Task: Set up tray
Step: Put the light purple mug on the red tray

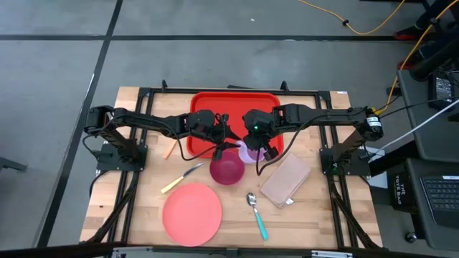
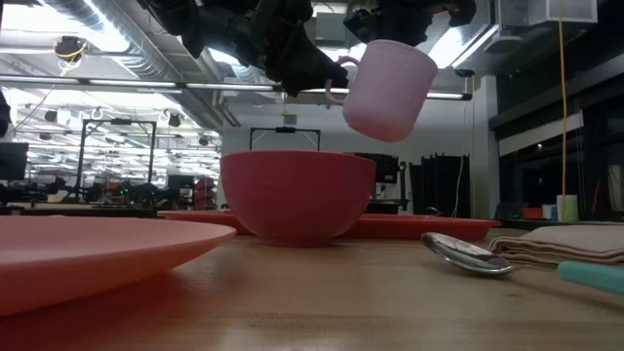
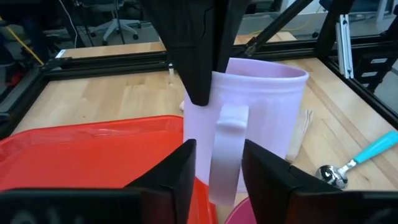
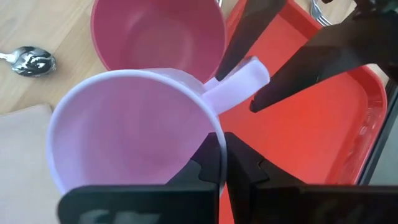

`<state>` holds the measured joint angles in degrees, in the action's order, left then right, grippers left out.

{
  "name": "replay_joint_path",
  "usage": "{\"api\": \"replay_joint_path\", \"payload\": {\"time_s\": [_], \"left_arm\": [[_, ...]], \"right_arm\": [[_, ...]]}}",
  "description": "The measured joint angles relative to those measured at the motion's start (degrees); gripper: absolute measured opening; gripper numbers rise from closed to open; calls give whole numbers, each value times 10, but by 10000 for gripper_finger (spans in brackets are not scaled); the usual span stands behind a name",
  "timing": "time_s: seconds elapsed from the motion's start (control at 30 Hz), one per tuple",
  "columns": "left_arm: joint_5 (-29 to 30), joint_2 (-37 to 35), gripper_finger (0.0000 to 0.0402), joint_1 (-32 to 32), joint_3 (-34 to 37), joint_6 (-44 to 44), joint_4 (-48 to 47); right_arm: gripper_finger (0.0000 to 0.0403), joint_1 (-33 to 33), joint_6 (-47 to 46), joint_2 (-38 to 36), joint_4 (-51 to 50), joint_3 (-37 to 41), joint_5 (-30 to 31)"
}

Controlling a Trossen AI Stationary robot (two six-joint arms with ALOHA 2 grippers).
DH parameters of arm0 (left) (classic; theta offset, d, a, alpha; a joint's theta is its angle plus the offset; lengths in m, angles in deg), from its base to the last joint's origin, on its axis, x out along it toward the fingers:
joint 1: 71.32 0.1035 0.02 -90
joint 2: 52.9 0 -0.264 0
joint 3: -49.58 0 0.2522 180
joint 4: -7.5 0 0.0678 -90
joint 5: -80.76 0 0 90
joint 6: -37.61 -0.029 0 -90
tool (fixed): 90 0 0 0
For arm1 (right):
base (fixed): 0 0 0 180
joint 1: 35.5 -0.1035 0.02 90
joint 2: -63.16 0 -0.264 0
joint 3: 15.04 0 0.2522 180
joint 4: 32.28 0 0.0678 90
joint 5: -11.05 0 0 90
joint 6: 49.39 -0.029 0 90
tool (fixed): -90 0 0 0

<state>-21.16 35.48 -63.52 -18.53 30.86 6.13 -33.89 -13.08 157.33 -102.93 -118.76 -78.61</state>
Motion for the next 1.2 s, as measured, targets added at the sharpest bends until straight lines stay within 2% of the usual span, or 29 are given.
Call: {"api": "replay_joint_path", "payload": {"time_s": [0.27, 0.57, 0.73, 0.87, 1.03, 1.2], "left_arm": [[0, 0, 37, 0, 0, -5, 1], [6, 0, 37, -13, 0, -17, 1], [5, 0, 37, -12, 0, -15, 1], [1, 0, 37, -8, 0, -14, -1], [4, -1, 37, -8, 0, -15, -1], [3, -13, 37, 1, 0, -11, -13]], "right_arm": [[10, 0, 0, 0, -2, 0, 0], [11, -1, -1, 0, -3, 0, -1], [66, 0, -5, 0, 0, 0, 0], [106, 0, -68, -1, 3, 0, 5], [138, 0, -89, -1, -6, 0, 53], [155, 0, -75, -8, -5, 0, 61]]}}
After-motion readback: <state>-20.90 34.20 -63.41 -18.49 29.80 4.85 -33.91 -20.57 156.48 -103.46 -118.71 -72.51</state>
